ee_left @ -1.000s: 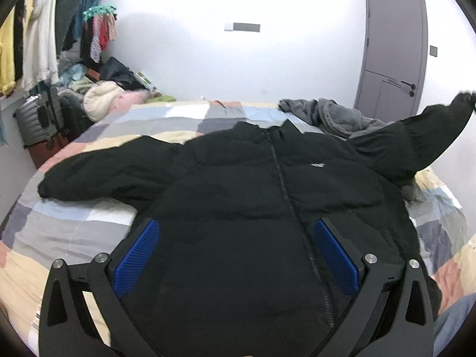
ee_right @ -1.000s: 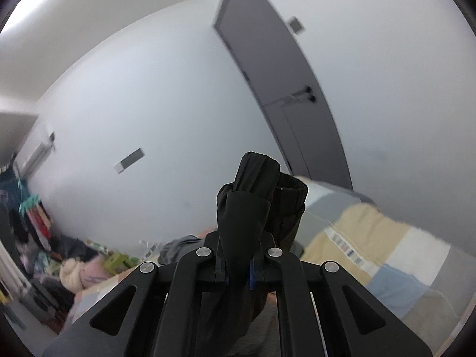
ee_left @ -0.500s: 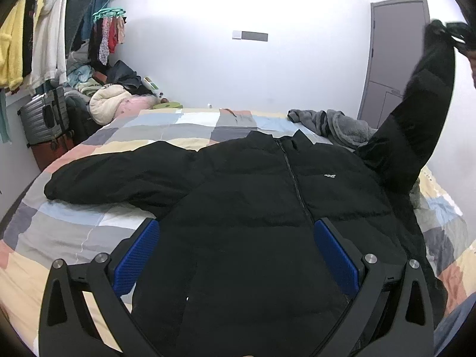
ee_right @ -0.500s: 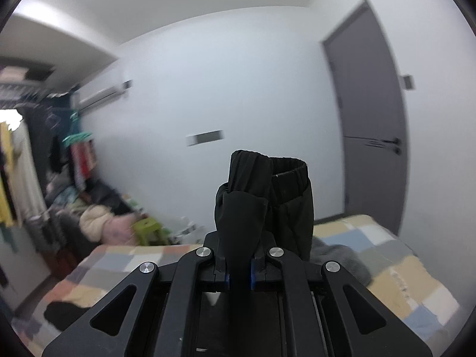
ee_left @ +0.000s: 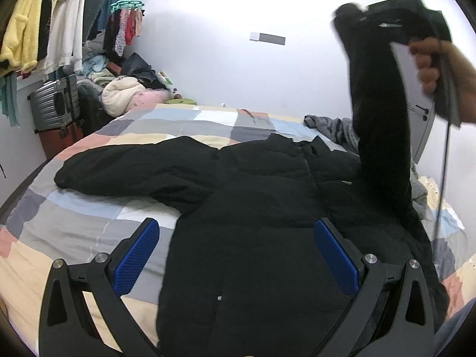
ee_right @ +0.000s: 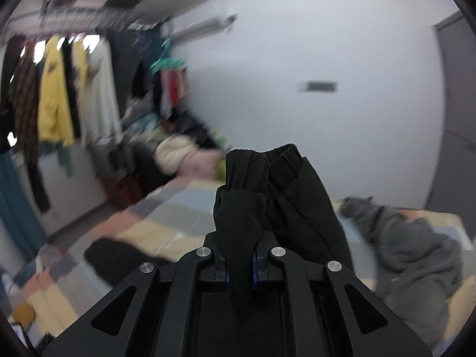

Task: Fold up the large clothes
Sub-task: 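Lift the sleeve with the right tool and carry it across the jacket body, then lower the sleeve onto the jacket body and open the right tool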

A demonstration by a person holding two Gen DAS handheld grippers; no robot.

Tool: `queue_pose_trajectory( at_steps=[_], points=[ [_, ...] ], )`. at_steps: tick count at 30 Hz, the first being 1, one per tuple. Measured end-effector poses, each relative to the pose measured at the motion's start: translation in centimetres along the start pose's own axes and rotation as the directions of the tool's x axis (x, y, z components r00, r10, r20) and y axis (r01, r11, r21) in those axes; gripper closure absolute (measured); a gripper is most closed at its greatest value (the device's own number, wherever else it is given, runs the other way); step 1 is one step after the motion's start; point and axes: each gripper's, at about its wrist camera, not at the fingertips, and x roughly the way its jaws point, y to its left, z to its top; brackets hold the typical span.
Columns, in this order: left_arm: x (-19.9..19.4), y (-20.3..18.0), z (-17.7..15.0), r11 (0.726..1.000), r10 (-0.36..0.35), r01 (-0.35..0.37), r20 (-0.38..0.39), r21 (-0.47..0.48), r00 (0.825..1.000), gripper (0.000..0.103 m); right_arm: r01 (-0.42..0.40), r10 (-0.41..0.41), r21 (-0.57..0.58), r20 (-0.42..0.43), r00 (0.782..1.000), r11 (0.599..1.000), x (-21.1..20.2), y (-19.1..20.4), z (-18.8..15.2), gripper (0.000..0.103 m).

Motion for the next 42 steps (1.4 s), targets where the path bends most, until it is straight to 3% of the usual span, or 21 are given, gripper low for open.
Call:
queue_pose_trajectory(
  at_steps=[6, 14, 16, 20, 21, 22, 24, 25, 31, 42],
  points=[
    [1.7, 1.8, -0.4, 1.000, 0.007, -0.008, -0.028, -0.026, 1.000, 0.000, -0.089, 0.083, -0.030, -0.155, 0.984, 0.996, 7.9, 4.3, -5.5, 0.093],
    [4.5, 4.1, -0.9, 0.996, 0.000, -0.007, -0.072, -0.092, 0.997, 0.000, -0.161, 0.143, -0.028, -0.325, 0.935, 0.987, 17.1, 7.5, -12.0, 0.088],
    [5.2, 4.3, -1.0, 0.995, -0.004, -0.004, -0.085, -0.096, 0.996, 0.000, -0.171, 0.152, -0.022, -0.349, 0.925, 0.985, 18.4, 7.6, -12.9, 0.078],
    [6.0, 4.4, -1.4, 0.995, -0.012, 0.003, -0.092, -0.097, 0.996, 0.000, -0.181, 0.167, 0.000, -0.376, 0.911, 0.984, 20.4, 7.7, -14.9, 0.073],
    [6.2, 4.4, -1.4, 0.995, -0.011, 0.002, -0.096, -0.097, 0.995, 0.000, -0.183, 0.171, 0.003, -0.379, 0.910, 0.983, 20.6, 7.7, -14.9, 0.069],
    [6.4, 4.5, -1.5, 0.995, -0.013, 0.003, -0.101, -0.101, 0.995, 0.000, -0.192, 0.181, 0.009, -0.379, 0.908, 0.981, 20.7, 7.7, -14.9, 0.057],
    [6.5, 4.5, -1.5, 0.994, -0.021, 0.009, -0.104, -0.109, 0.994, 0.000, -0.207, 0.201, 0.021, -0.349, 0.915, 0.978, 20.2, 7.6, -14.3, 0.037],
    [6.5, 4.4, -1.5, 0.994, -0.023, 0.011, -0.103, -0.112, 0.994, 0.000, -0.216, 0.212, 0.024, -0.332, 0.919, 0.976, 19.8, 7.6, -13.9, 0.036],
    [5.8, 3.6, -1.3, 0.993, -0.033, 0.023, -0.085, -0.114, 0.996, 0.000, -0.200, 0.188, -0.016, -0.265, 0.946, 0.980, 16.5, 7.0, -11.2, 0.035],
    [3.4, 0.8, -0.2, 0.997, -0.053, 0.051, -0.031, -0.060, 0.998, 0.000, -0.042, 0.033, -0.057, -0.143, 0.989, 0.998, 6.0, 1.1, -8.9, 0.034]
  ],
)
